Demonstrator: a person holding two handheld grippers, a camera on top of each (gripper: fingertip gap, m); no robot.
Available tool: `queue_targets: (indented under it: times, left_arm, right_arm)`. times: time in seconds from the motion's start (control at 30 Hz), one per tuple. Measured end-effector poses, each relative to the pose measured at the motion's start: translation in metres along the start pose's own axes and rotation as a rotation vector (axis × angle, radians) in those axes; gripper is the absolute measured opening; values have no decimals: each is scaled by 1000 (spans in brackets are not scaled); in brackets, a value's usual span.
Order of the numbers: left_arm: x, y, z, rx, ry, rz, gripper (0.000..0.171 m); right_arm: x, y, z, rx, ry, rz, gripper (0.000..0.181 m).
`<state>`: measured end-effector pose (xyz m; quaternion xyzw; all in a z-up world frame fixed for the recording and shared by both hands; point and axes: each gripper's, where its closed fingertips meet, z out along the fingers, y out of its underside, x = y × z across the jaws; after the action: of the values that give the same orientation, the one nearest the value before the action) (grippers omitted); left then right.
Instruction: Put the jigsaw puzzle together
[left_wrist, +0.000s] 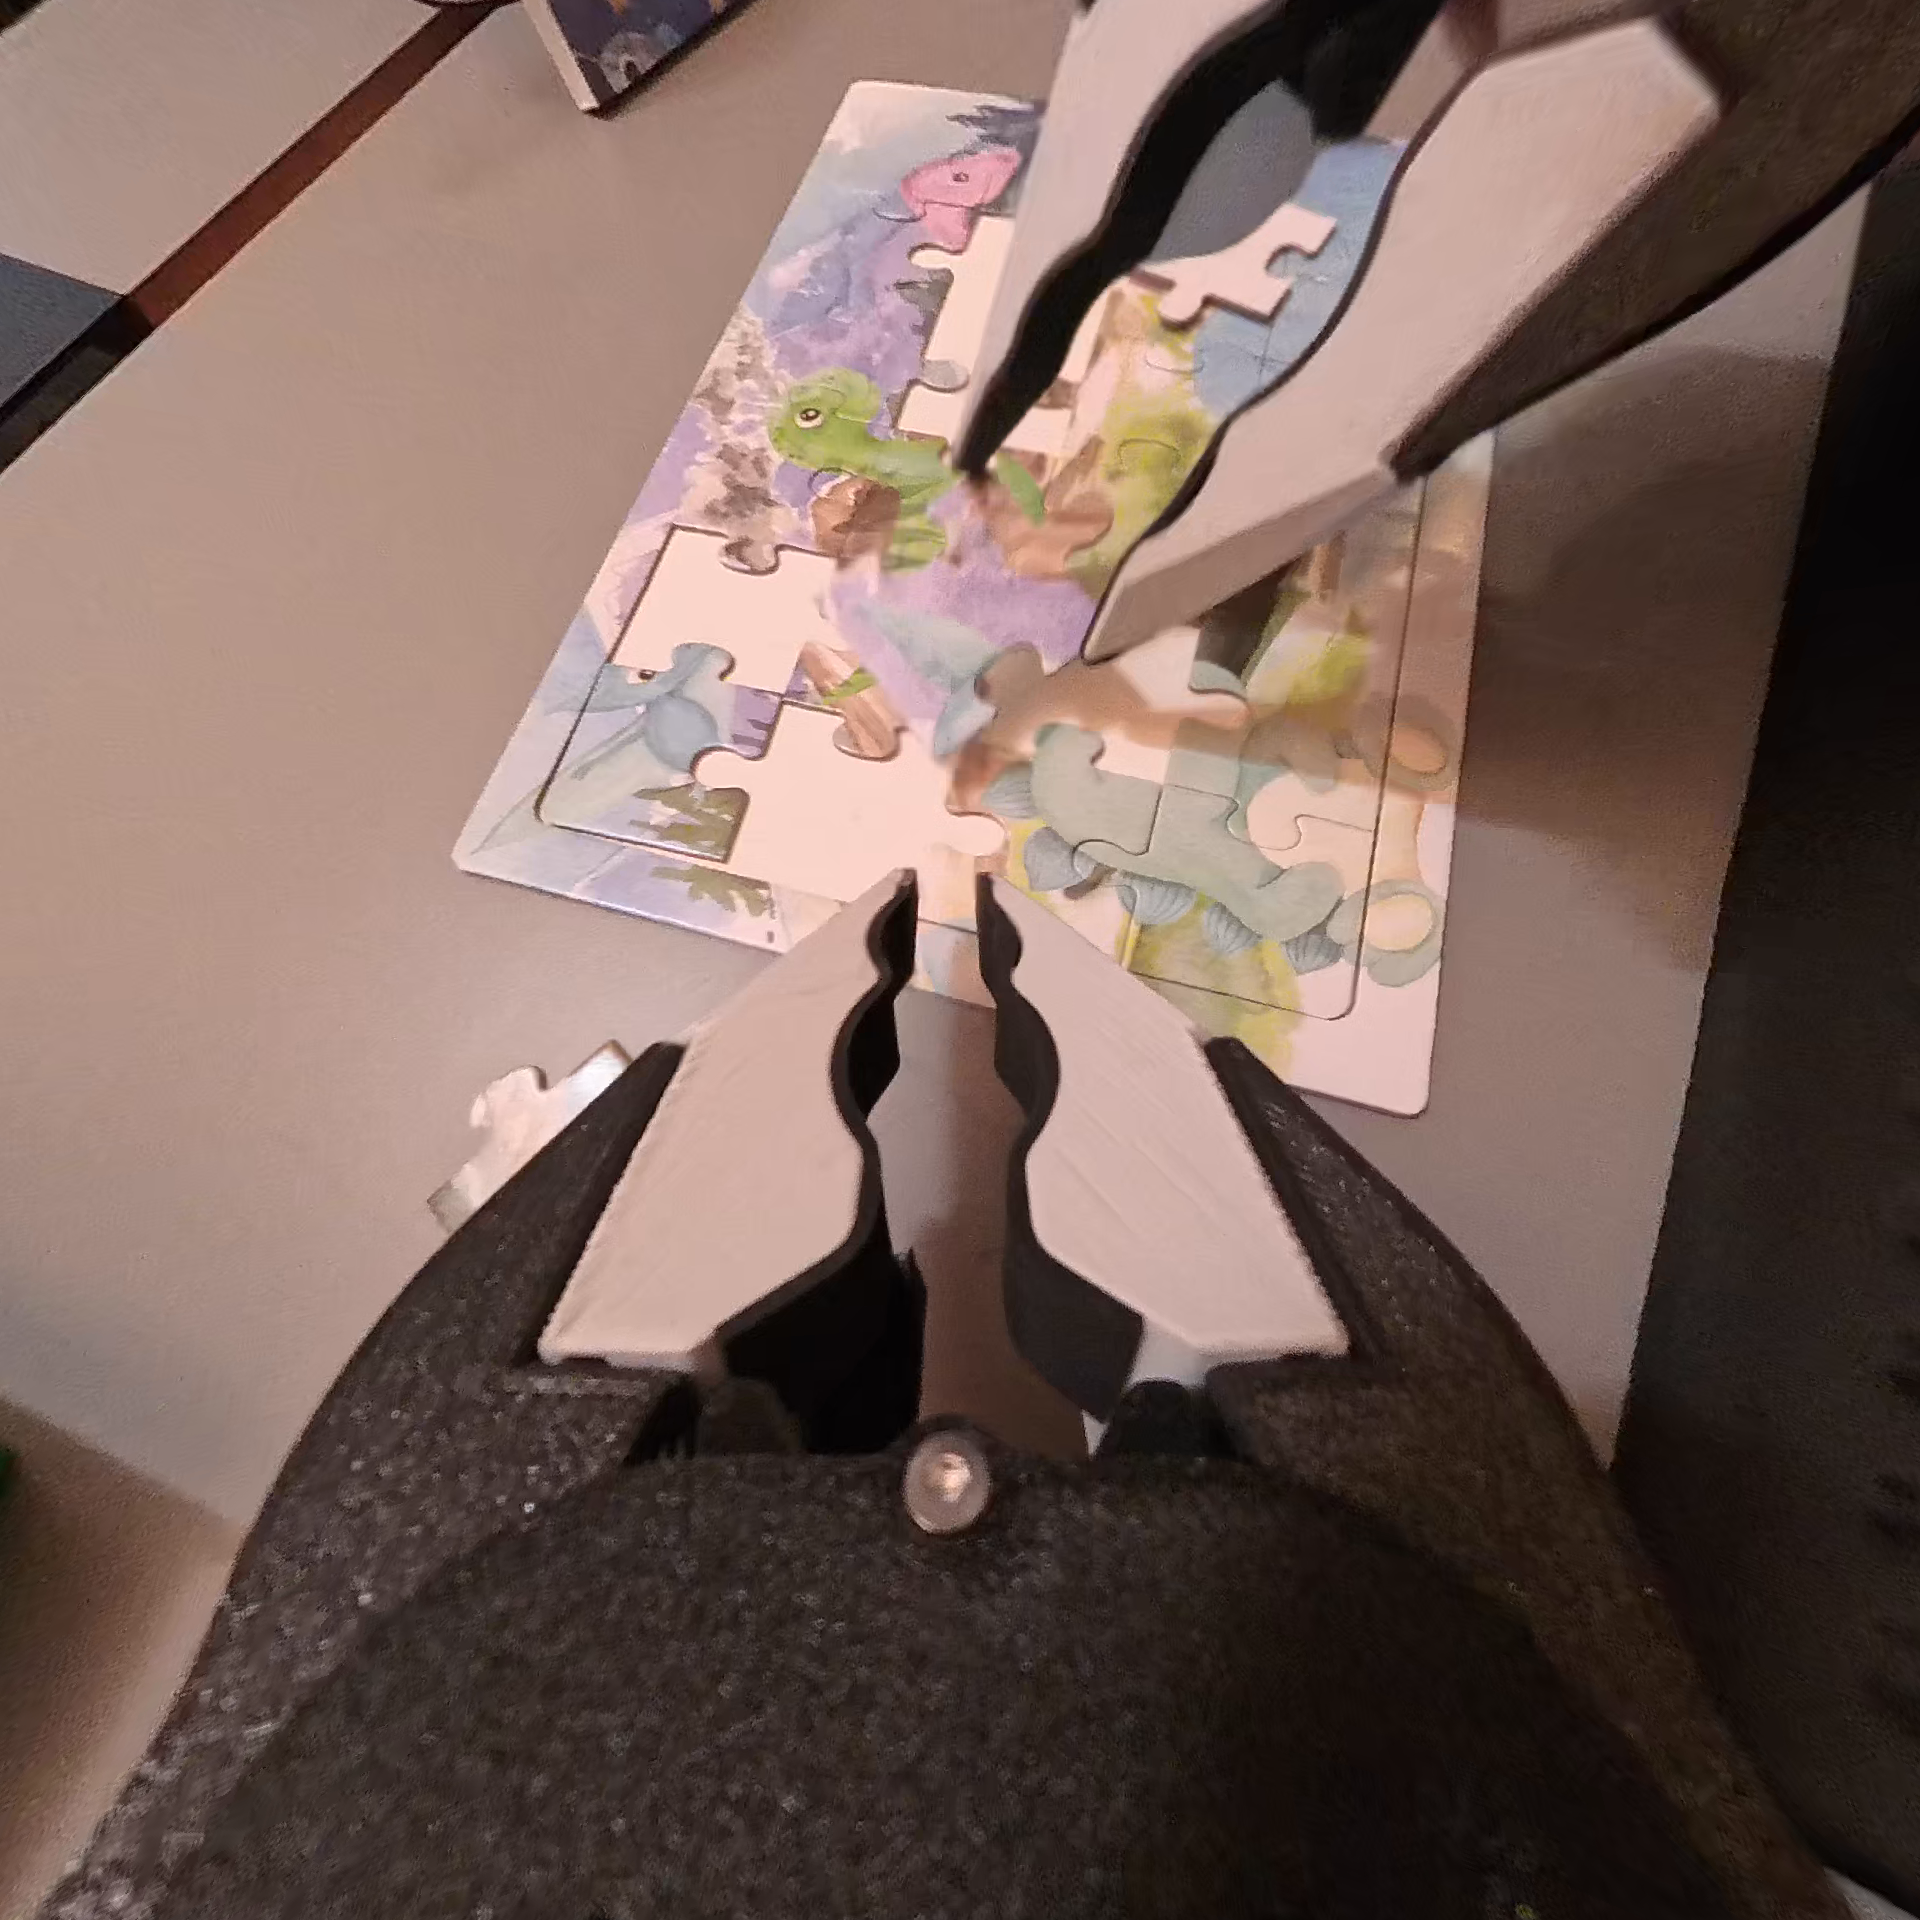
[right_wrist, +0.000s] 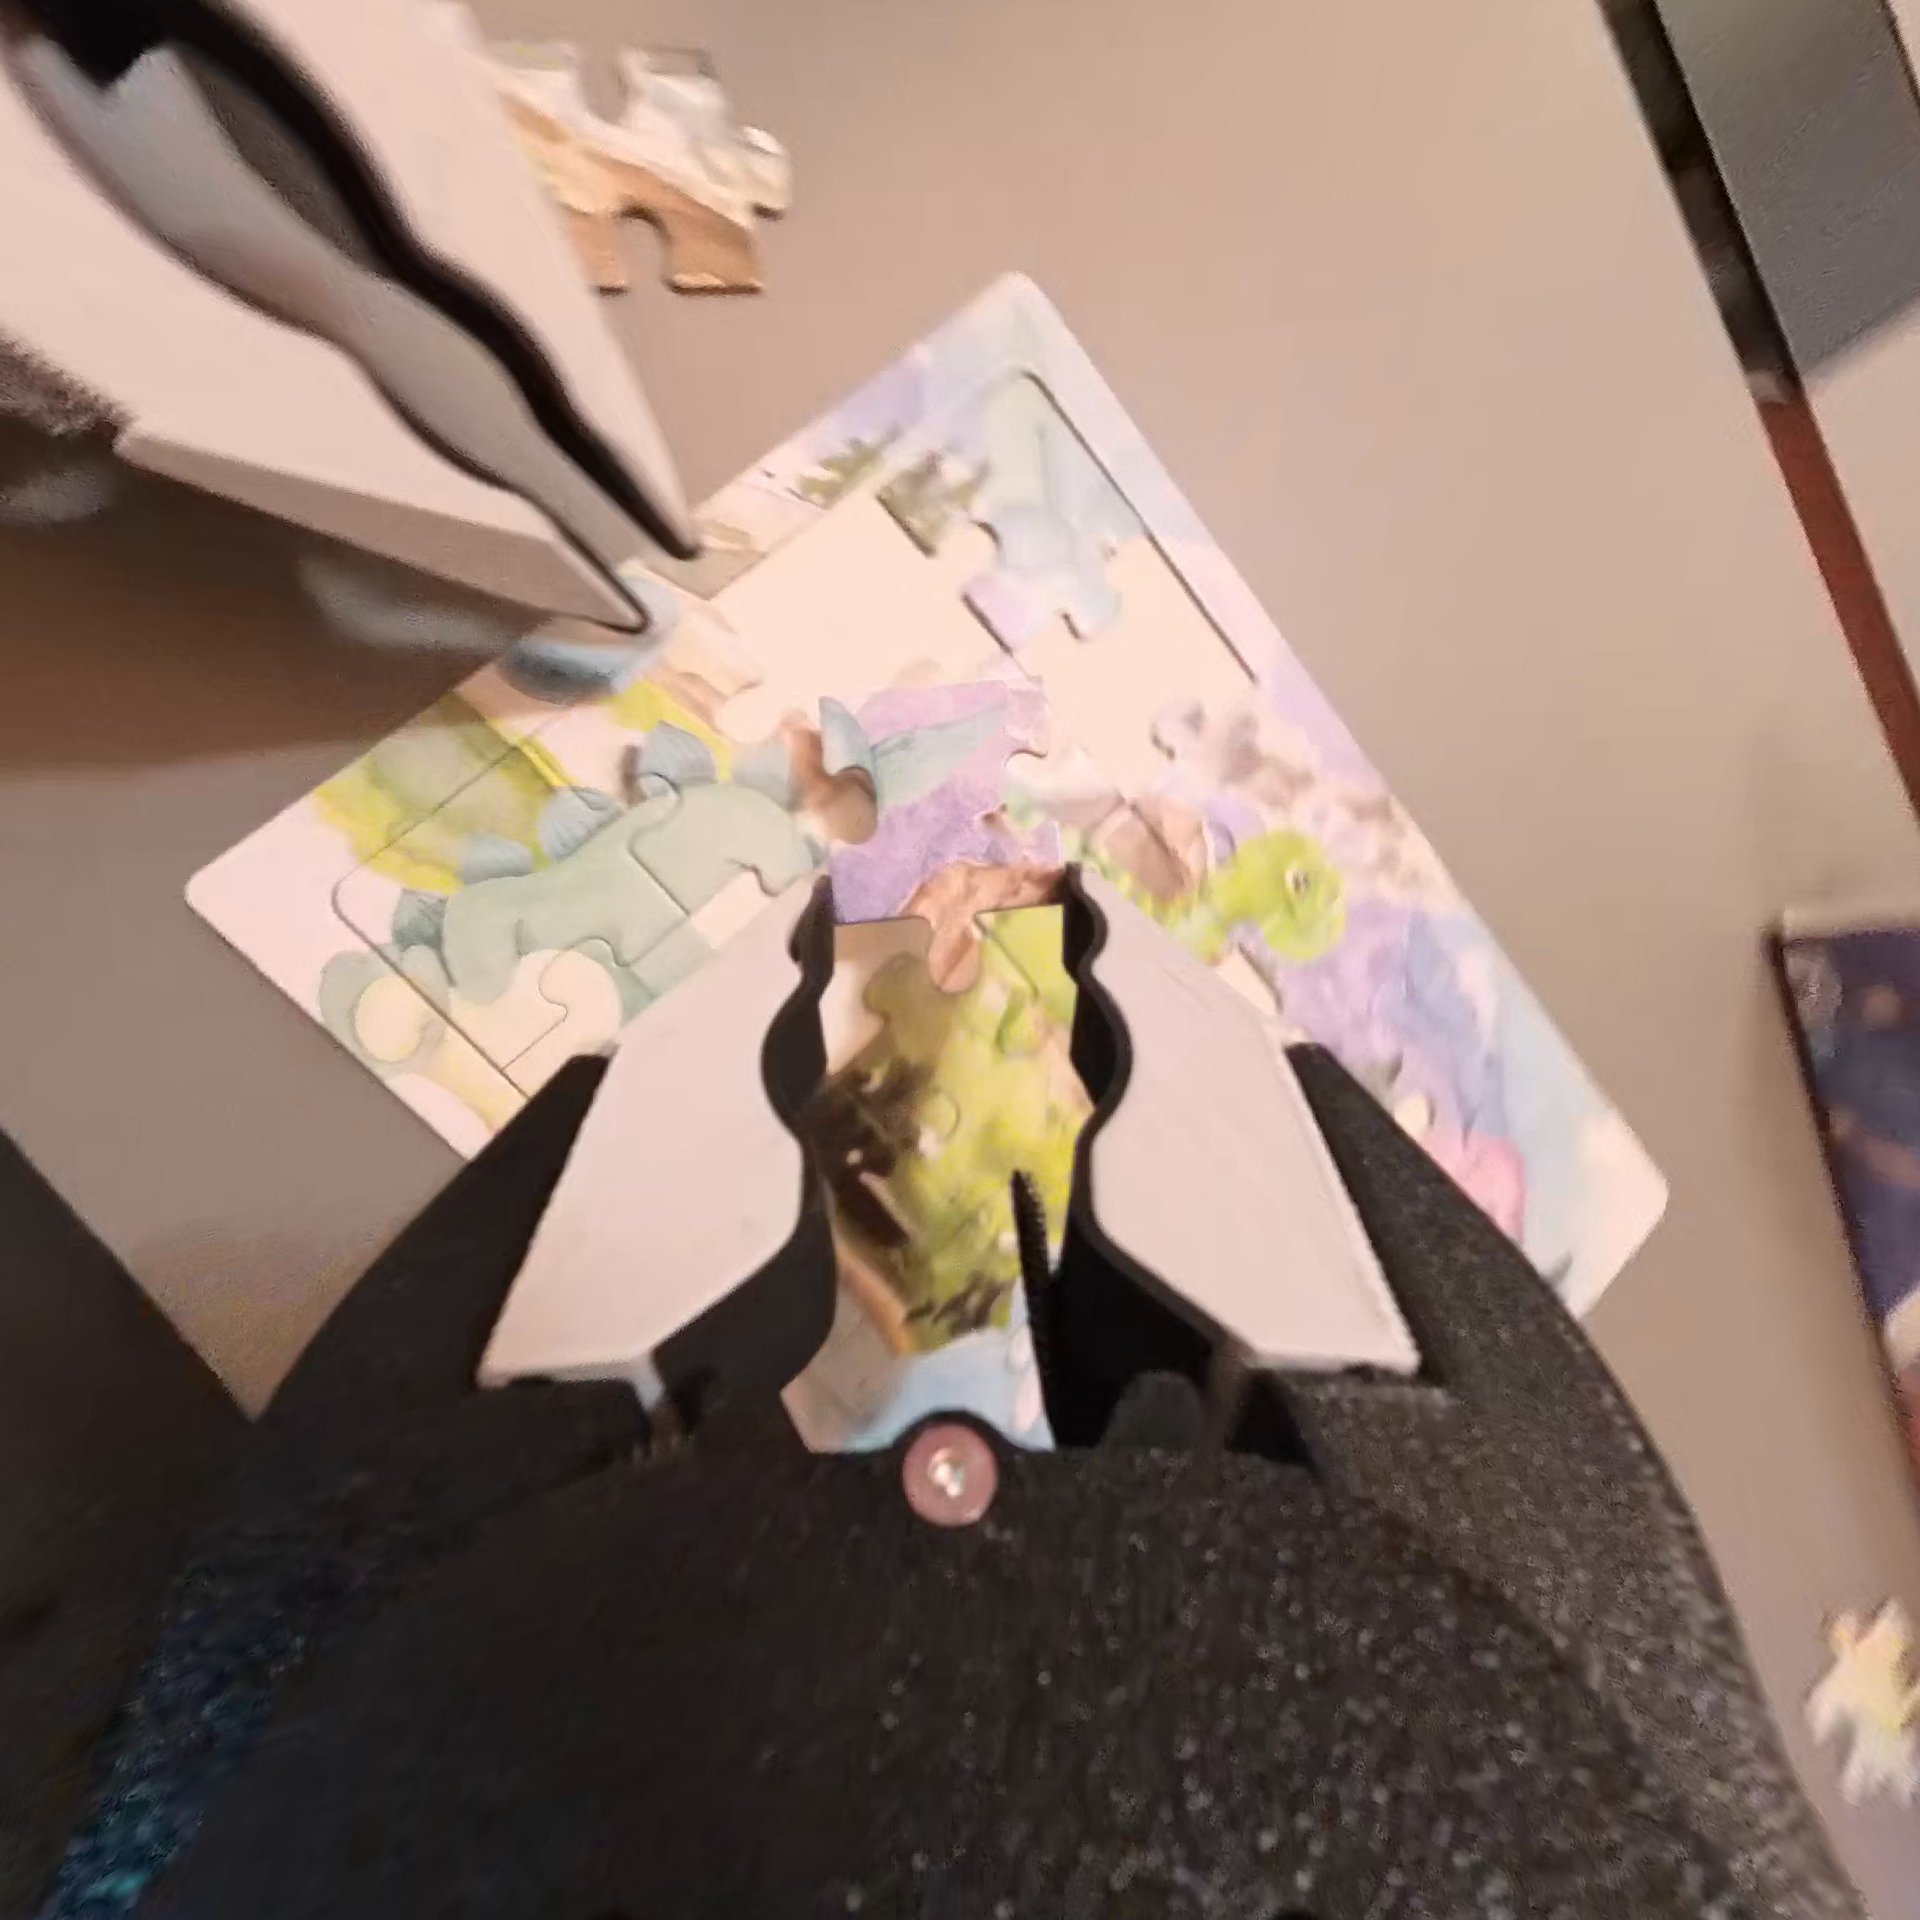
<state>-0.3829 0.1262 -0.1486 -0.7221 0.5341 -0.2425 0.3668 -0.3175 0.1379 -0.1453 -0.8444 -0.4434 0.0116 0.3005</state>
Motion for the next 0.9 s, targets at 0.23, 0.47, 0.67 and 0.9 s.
queue_targets:
  times: [0.23, 0.47, 0.67, 0.9]
  left_arm:
    - [-16, 0, -8, 34, -25, -62, 11]
    - [-18, -17, -16, 157, 70, -240, 30]
    - [-8, -41, -35, 337, 420, -573, 30]
    - [4, -45, -39, 362, 570, -638, 1]
  right_arm:
    - [-10, -25, 19, 16, -264, -322, 44]
    - [-21, -47, -11, 119, -370, -473, 44]
    - [-32, -53, -36, 209, -234, -662, 44]
    - [-18, -48, -31, 231, -96, -592, 39]
